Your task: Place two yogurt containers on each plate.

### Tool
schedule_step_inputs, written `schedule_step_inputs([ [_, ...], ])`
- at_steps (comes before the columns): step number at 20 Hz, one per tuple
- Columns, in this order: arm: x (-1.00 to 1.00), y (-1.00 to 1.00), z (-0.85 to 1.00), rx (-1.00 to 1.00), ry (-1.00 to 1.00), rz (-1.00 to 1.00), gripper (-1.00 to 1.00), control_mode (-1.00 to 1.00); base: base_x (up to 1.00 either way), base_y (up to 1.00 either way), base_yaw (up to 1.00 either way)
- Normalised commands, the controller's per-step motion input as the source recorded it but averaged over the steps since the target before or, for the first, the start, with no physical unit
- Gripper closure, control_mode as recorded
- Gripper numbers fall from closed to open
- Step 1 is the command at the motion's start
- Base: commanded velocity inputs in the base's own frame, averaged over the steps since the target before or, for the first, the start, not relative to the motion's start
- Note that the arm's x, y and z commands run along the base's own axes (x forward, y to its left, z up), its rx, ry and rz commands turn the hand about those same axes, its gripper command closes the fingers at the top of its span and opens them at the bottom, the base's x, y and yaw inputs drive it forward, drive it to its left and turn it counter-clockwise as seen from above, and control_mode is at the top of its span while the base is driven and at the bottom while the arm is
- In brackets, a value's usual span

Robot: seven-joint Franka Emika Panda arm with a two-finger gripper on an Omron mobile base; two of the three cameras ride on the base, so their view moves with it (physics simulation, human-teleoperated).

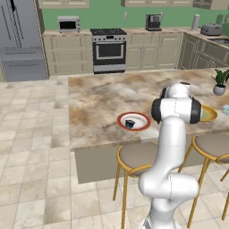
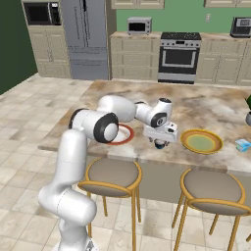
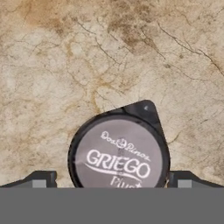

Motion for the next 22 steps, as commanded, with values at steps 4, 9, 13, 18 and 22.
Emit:
schedule_step_inputs([
  [4, 0.02, 0.00, -0.08, 0.00, -0.04, 0.00, -1.00, -1.00, 0.00, 0.00, 0.00],
  [9, 0.10, 0.00, -0.17, 0.00, -0.05, 0.00, -1.00, -1.00, 0.00, 0.00, 0.00],
  [13, 0.14, 0.00, -0.16, 0.00, -0.05, 0.00, -1.00, -1.00, 0.00, 0.00, 0.00],
  [18, 0.02, 0.00, -0.06, 0.00, -0.04, 0.00, 1.00, -1.00, 0.00, 0.00, 0.00],
  [22, 0.00, 0.00, 0.00, 0.00, 0.00, 0.00, 1.00, -1.00, 0.00, 0.00, 0.00],
])
